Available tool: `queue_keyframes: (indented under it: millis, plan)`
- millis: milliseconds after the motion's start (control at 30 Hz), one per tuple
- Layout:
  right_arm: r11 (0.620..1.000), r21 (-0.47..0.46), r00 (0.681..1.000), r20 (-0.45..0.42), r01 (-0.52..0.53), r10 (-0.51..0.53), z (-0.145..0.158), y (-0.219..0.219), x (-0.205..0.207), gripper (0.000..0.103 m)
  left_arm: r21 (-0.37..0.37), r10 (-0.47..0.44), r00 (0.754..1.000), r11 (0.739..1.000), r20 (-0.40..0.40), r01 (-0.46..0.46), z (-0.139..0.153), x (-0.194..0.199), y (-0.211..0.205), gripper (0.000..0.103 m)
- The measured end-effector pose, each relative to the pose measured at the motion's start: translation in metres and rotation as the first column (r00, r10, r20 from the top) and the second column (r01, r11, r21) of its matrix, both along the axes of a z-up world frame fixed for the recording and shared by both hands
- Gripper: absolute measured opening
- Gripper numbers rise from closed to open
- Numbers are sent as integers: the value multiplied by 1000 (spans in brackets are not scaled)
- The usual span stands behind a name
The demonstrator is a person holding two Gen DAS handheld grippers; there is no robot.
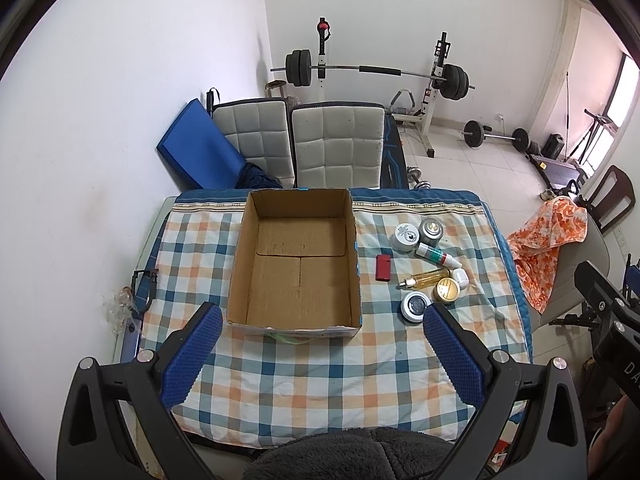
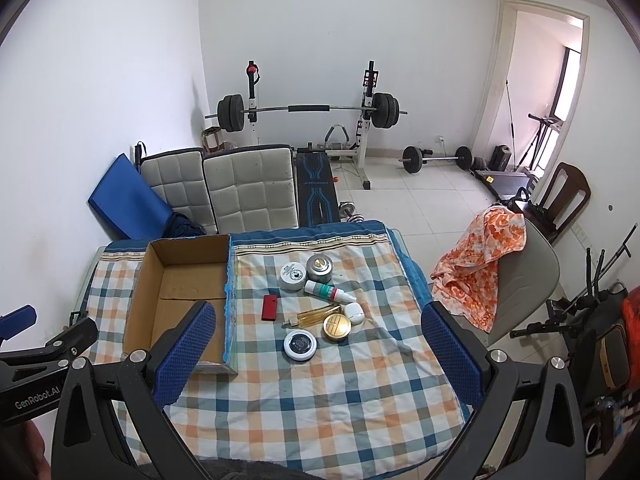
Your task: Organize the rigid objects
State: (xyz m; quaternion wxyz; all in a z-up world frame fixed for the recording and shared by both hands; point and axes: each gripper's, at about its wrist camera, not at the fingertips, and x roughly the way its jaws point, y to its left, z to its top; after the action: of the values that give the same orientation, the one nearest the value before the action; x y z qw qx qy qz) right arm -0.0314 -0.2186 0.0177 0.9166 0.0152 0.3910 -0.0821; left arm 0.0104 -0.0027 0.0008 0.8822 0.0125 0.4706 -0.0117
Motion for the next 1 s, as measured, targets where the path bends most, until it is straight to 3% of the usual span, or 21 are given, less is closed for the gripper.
queue_keyframes:
  millis: [700,1000]
  plan:
    - [1000,20,1000,-19,0,0,-8,8,5,103,-4,5,1000,1000,6,-5,-2,-2,5,103]
    - [998,51,994,-112,23,-17,-56,-5,40,103,22,84,995,996,-62,-83,-55,52,37,103]
